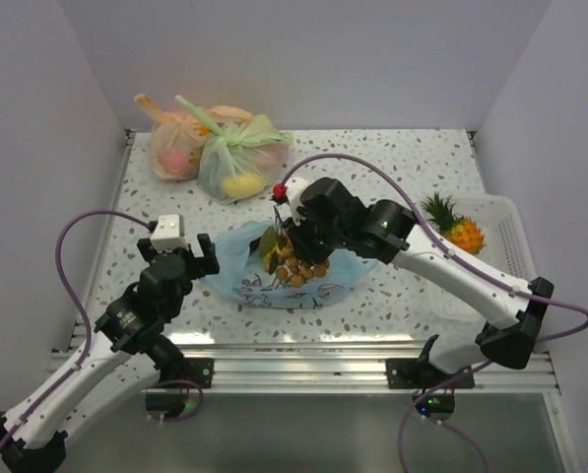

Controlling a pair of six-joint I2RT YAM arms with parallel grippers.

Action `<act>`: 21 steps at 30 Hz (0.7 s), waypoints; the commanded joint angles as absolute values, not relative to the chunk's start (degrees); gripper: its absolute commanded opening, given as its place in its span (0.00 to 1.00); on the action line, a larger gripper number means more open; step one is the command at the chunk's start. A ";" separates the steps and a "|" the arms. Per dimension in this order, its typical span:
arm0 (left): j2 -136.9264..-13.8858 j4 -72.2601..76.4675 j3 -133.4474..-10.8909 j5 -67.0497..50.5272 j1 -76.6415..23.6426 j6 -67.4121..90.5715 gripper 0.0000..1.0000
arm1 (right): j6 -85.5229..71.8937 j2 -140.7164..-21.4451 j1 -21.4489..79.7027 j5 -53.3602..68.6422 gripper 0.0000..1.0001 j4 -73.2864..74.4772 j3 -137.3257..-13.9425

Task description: Untie the knot of the plastic bag and take out the fruit

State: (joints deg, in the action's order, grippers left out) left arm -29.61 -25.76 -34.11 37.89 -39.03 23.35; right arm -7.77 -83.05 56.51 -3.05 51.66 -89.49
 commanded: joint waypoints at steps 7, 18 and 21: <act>-29.44 -22.94 -33.93 38.67 -38.76 22.94 0.98 | -5.80 -74.45 51.80 -15.89 0.00 59.32 -92.82; -29.09 -22.85 -34.01 37.79 -38.76 22.67 0.98 | -9.76 -63.99 23.58 -37.95 0.00 50.11 -79.90; -28.74 -22.85 -34.01 37.35 -38.85 22.50 0.98 | -10.90 -62.41 18.04 -40.16 0.00 47.82 -76.65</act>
State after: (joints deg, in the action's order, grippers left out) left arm -29.47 -25.74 -34.11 37.56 -39.03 23.31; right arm -9.02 -64.47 22.15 -33.61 53.10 -78.52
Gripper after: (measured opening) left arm 0.983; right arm 0.267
